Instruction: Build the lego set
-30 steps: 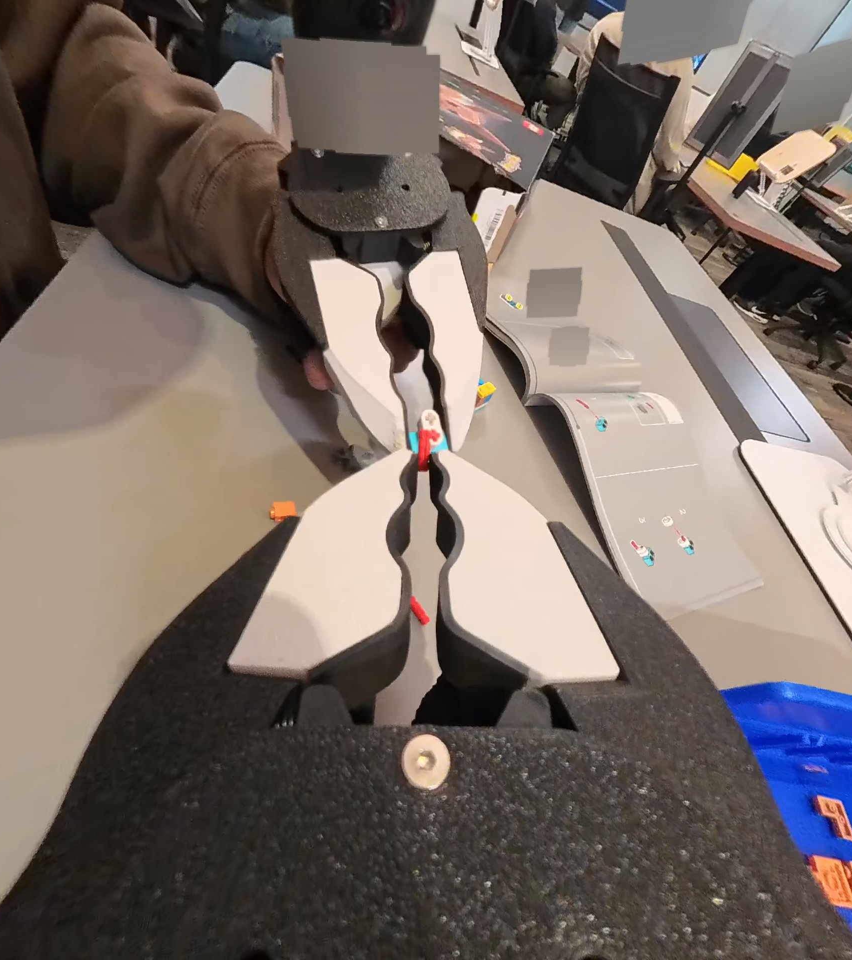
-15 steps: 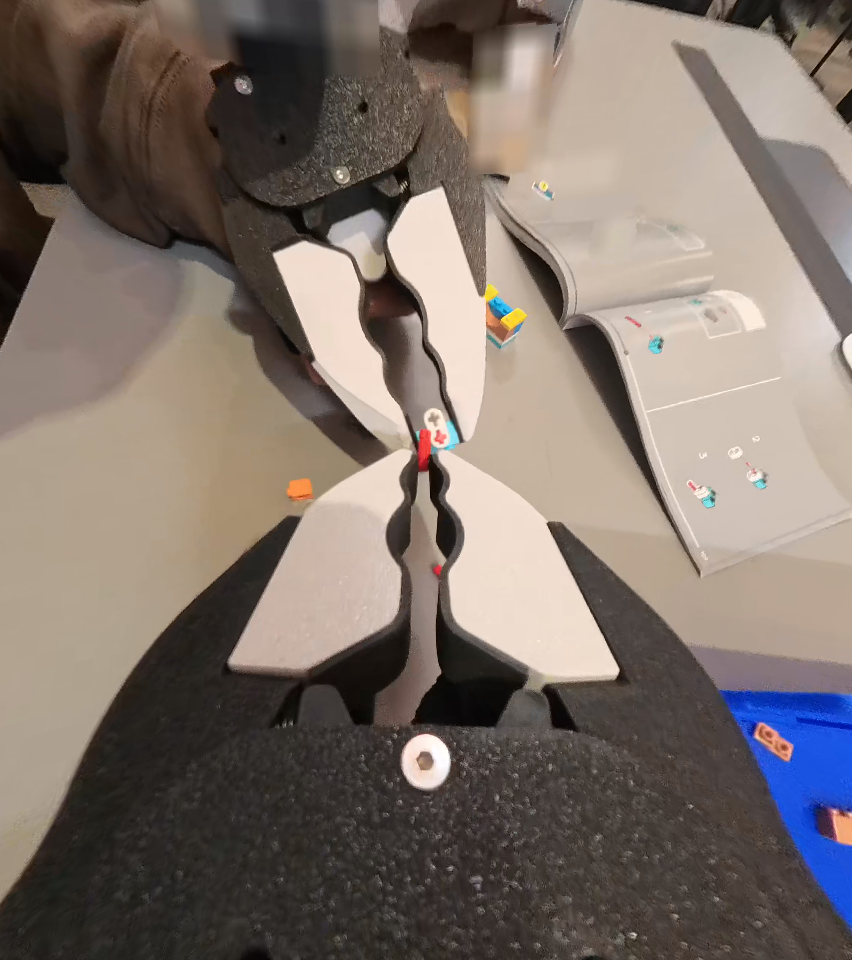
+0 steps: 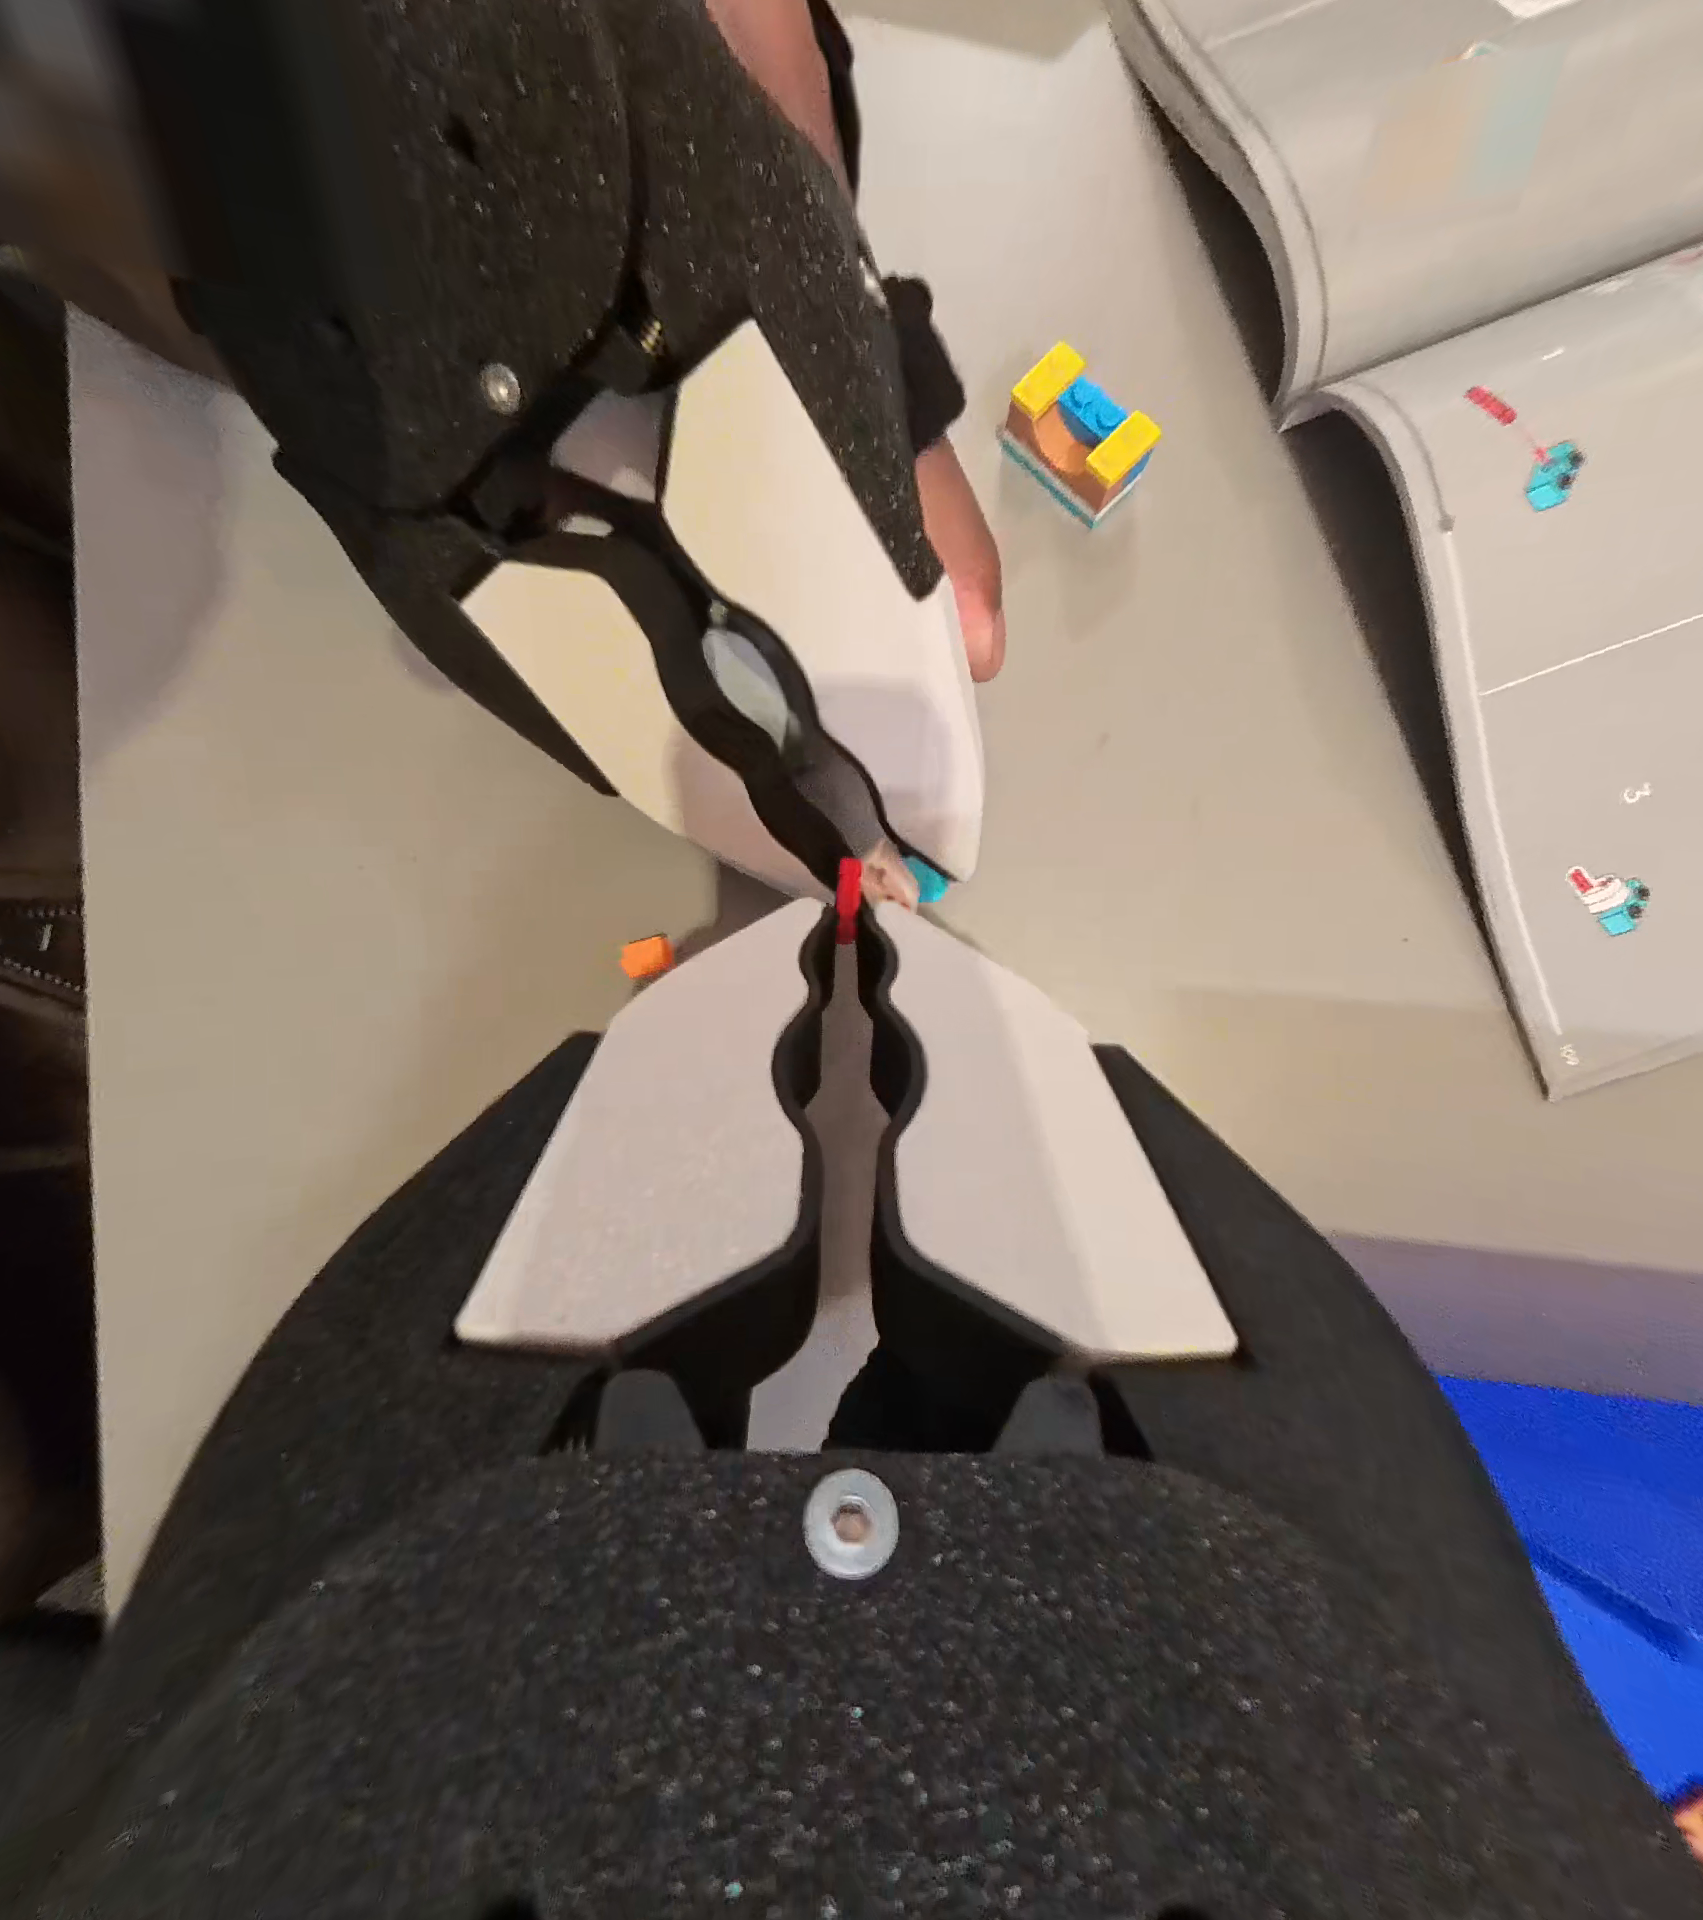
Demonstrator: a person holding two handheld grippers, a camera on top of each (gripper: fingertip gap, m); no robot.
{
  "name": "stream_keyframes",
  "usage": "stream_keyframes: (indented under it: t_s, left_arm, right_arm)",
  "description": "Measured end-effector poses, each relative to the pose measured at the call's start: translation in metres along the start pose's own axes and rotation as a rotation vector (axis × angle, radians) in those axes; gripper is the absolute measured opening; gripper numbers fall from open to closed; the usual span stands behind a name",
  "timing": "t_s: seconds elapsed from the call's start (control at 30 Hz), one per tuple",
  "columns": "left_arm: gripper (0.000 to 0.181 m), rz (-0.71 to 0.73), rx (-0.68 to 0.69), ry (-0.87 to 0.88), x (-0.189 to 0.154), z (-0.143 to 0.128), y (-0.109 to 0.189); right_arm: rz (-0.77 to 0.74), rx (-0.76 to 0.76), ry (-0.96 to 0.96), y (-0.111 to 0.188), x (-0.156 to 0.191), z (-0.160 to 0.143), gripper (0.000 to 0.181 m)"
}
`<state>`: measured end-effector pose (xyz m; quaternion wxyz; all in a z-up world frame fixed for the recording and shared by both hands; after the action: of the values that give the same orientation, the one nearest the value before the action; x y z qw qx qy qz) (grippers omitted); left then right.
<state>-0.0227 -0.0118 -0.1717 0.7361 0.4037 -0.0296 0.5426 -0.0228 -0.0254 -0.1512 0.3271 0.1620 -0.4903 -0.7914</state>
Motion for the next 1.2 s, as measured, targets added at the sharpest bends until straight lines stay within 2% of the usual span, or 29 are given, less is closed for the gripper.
stream_keyframes:
  t_s: [0.13, 0.4, 0.63, 1.2]
  left_arm:
    - [0.017, 0.007, -0.005, 0.004, 0.002, 0.000, 0.002]
    - [0.017, 0.023, 0.006, -0.015, 0.002, -0.001, 0.002]
    - [0.017, 0.040, 0.021, -0.044, 0.002, -0.001, 0.002]
    - [0.017, 0.098, 0.122, -0.189, -0.001, -0.009, -0.001]
  right_arm:
    - [0.009, 0.063, -0.015, -0.005, -0.003, -0.003, 0.004]
    - [0.035, 0.025, -0.057, 0.004, -0.002, 0.003, 0.003]
    - [0.042, 0.061, -0.080, 0.000, -0.005, 0.000, 0.003]
    - [0.044, 0.149, -0.085, -0.010, -0.003, -0.002, 0.003]
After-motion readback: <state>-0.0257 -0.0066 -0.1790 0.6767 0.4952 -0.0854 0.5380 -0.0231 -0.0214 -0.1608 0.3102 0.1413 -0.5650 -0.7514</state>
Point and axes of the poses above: each gripper's, where its closed fingertips meet, y back along the fingers, z out of its top, x = y × z across the jaws, the point moved 1 cm from there along y, back along the fingers, and after that the axes turned 7 degrees about x, right-handed, at the moved point
